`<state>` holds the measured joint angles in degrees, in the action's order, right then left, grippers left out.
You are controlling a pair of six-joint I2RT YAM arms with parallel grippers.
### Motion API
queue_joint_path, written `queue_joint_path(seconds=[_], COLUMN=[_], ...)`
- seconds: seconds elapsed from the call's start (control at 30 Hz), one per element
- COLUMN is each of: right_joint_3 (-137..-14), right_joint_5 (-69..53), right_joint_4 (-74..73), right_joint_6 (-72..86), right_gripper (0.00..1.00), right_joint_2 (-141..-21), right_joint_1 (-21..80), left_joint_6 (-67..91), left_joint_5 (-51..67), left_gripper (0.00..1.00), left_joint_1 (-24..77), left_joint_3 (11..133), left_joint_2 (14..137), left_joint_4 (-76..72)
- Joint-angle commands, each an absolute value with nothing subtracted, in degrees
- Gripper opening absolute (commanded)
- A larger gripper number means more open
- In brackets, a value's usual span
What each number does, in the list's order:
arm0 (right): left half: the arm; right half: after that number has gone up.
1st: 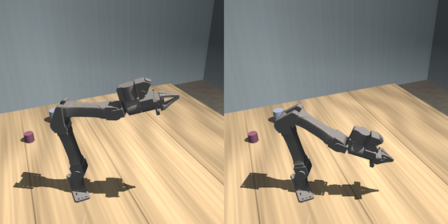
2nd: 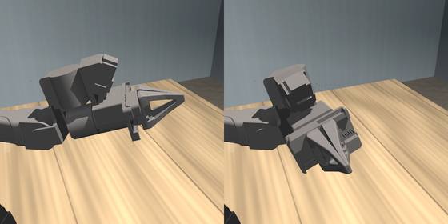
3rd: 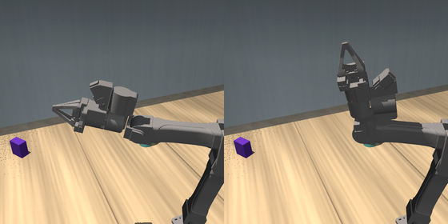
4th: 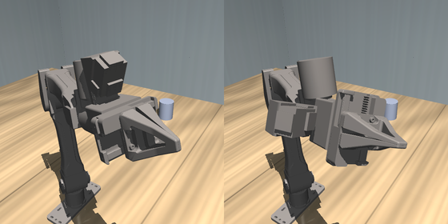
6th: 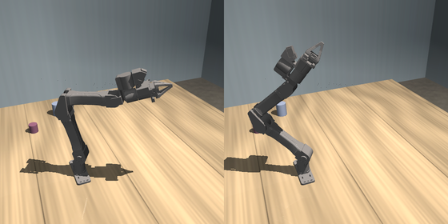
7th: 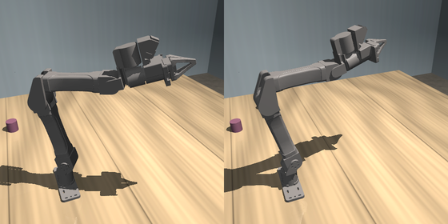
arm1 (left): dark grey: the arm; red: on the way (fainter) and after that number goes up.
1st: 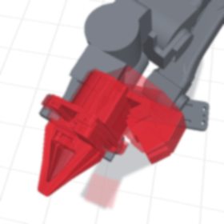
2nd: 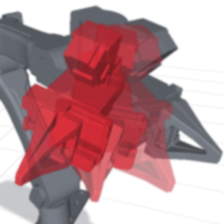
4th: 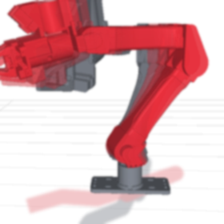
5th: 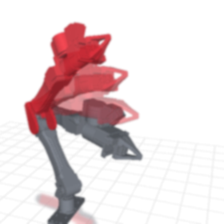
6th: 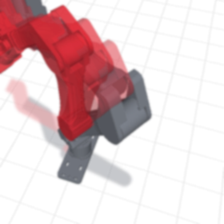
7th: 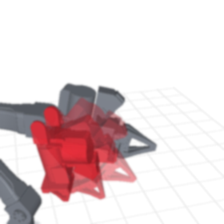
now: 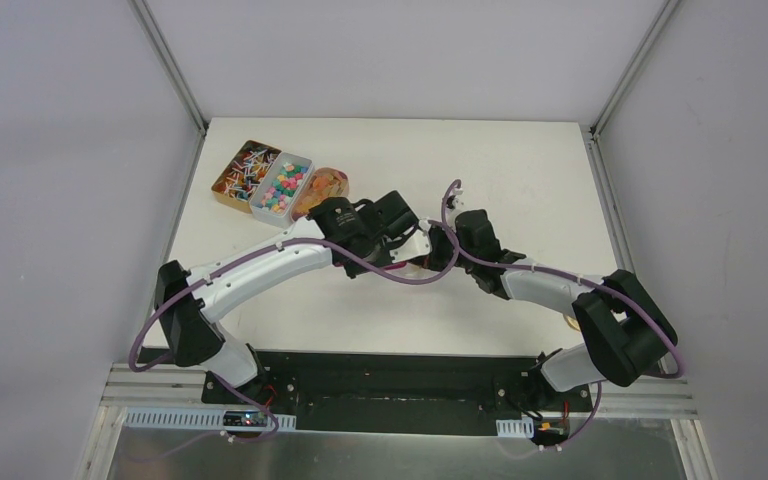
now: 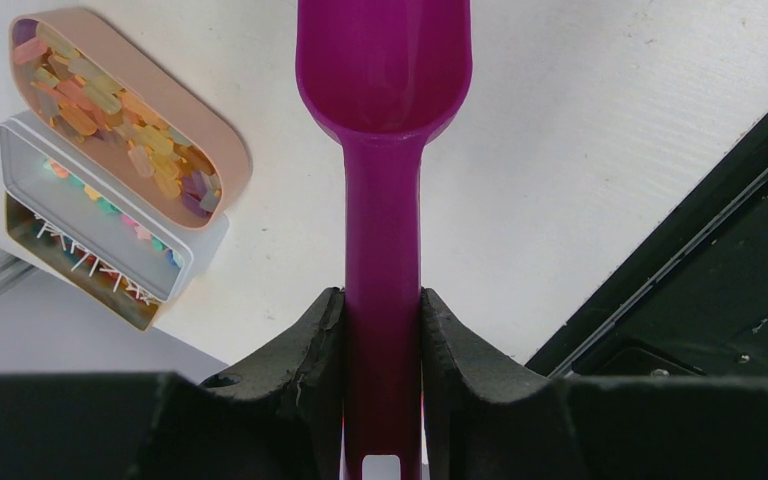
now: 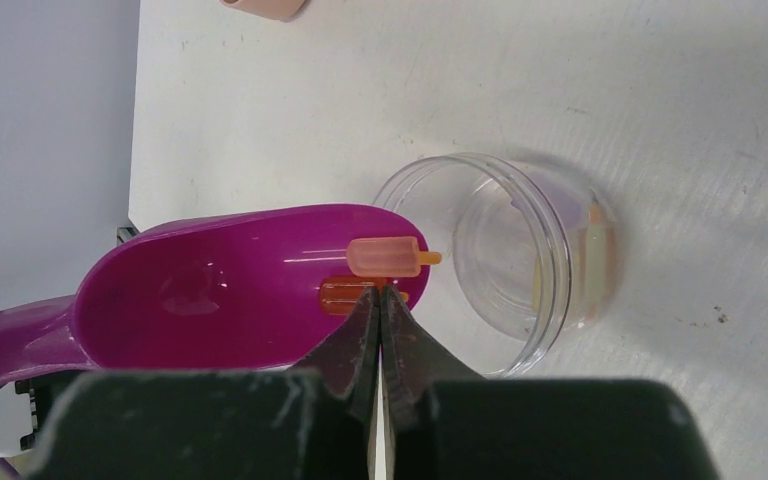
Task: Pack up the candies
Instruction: Place the fake candies in the packing bottle, then scoop the fake candies from the storage box.
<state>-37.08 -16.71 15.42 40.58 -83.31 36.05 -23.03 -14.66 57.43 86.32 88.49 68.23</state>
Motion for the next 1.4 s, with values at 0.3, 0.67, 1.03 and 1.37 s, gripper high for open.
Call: queue_joint_path(seconds=[0.3, 0.67, 1.03, 1.37], right_joint_3=[-39.12, -37.72, -35.97, -36.63], right_joint_5=[-14.90, -10.25, -7.30, -4.79], right_joint_4=[14.42, 10.80, 3.96, -3.53], right_joint_6=[39.64, 38.59, 35.15, 31.94], right_gripper=[0.00, 0.00, 0.00, 0.48], right_joint_2=[-78.44, -71.45, -58.72, -48.13], right_joint_1=[36.47, 35.03, 31.10, 30.76], left_joint_6=[-24.70, -24.37, -28.04, -24.73], left_joint_5=[-15.56, -18.34, -17.58, -19.45], left_gripper=[0.00, 0.00, 0.00, 0.00], left_joint_1=[57.56, 57.49, 54.38, 44.75], left_joint_3=[92.04, 94.33, 83.63, 74.92], left_joint_2=[91.14, 92.47, 78.49, 68.84], left_joint_4=[72.36, 73.25, 60.40, 55.47])
